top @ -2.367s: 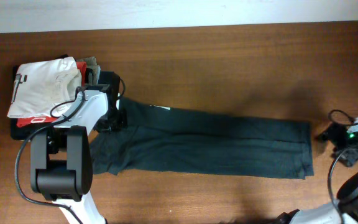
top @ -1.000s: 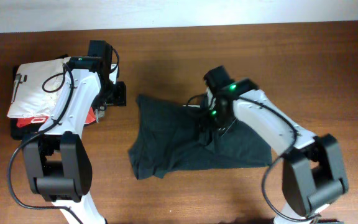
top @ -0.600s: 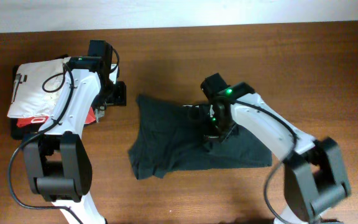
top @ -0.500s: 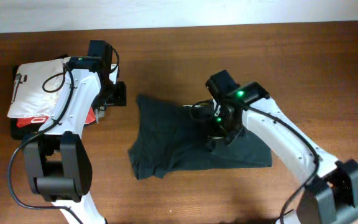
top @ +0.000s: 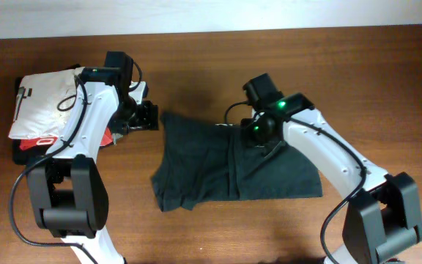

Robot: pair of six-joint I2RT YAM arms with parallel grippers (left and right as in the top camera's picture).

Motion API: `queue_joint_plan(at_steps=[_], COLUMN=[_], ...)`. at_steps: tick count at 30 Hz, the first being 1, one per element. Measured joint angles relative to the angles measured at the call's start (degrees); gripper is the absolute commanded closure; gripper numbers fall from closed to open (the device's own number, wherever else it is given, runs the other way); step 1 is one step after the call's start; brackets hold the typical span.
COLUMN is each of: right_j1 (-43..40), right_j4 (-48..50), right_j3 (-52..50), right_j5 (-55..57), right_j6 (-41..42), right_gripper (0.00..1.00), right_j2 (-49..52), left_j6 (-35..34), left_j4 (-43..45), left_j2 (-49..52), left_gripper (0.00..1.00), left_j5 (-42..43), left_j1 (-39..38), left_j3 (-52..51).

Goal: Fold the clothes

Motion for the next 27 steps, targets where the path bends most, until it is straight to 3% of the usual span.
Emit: queue_joint_plan(at_steps=[4,8,11,13,14,17,19,21,23,25,27], right_j1=[-7.5,-11.3,-11.5,-11.5,-11.5,-11.5,-11.5,-11.6,-13.3,-16.8,-18.9], right_j4=[-3.8,-6.0,-6.0,-6.6,-7.0,-7.1,-7.1,-7.2,-7.5,-7.7,-7.9], right_j3=[0.0,0.0,0.0,0.0,0.0,0.0,0.0,0.0,0.0,0.0,0.0], right_j5=[-2.9,-3.5,-3.6,-3.7,-3.7,-3.7,-3.5,-3.2,-3.0,-3.0,-3.0], right_j6=[-3.4,-5.2,-5.4,-5.4,-5.6,-6.3,-6.6,-6.7,-6.7,-6.7,-6.7], right_gripper=[0.51,0.50,0.50,0.50,0.50,0.51,0.50,0.50,0.50,0.50,0.50], right_j2=[-5.0,-9.7,-9.7,-9.7,-9.7,-9.7,-9.7,-9.8,-10.3,-10.6,-10.6], left_j6=[3.6,6.0,6.6,6.9,6.9,7.0,7.0,7.0,7.0,7.0,7.0], left_j4=[5.7,14.6,19.6,20.2,20.5,20.7,11.6,-3.2,-15.9,-21.5,-21.2], left_j2=[-0.4,-2.0,-2.8,-2.1,-1.6,-0.9,0.7,2.8,2.8,2.4,2.3], left_gripper=[0.08,0.09,0.52,0.93,0.99,0.99,1.00,1.00,1.00,0.99,1.00], left_j5=[9.0,11.7,11.8,12.0,12.4,13.7,13.7,11.0,4.4,0.5,-0.9], left_j1=[-0.3,-3.2,-7.9,-10.6,-10.9,-10.5,-9.4,-6.2,-2.9,-3.6,-7.7], left_j3=[-12.4,-22.7,-24.7,-24.7,-24.9,-25.0,-22.0,-14.1,1.8,14.5,18.2])
